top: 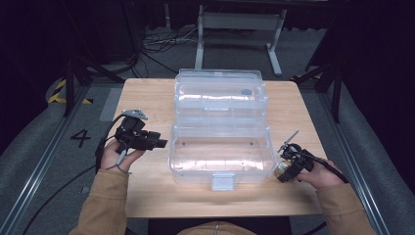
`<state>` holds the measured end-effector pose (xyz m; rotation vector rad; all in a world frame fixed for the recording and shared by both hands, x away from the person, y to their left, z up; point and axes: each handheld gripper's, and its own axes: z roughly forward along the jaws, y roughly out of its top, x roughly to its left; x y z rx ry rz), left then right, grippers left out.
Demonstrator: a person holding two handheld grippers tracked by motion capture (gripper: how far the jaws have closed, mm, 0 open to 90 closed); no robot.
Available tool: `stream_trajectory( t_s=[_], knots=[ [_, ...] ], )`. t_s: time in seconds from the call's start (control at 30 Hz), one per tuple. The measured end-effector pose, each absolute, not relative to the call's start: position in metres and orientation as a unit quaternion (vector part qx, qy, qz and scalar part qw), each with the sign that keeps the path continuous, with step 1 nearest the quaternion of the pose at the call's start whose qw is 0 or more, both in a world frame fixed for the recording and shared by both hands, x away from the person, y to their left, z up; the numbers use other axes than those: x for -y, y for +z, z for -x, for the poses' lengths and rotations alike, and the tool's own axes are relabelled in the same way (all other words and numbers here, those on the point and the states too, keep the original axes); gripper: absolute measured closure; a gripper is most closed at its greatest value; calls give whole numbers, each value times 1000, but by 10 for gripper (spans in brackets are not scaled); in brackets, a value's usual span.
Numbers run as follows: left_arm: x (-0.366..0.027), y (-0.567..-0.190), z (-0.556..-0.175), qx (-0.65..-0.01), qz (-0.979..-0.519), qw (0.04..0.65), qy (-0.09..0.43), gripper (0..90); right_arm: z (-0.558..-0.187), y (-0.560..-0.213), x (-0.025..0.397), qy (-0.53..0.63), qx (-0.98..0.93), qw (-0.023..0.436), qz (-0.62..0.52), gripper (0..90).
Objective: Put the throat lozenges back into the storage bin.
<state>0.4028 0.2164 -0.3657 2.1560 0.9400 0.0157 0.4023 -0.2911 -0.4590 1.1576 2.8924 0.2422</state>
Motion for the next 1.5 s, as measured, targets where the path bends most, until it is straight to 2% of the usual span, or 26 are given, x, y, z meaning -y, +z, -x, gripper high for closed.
stream_trajectory(
  t_s=[1.5],
  knots=[
    [-233,-366,-393,-391,-835,386,19,524,-397,-388,306,244,-886,74,-388,203]
  ],
)
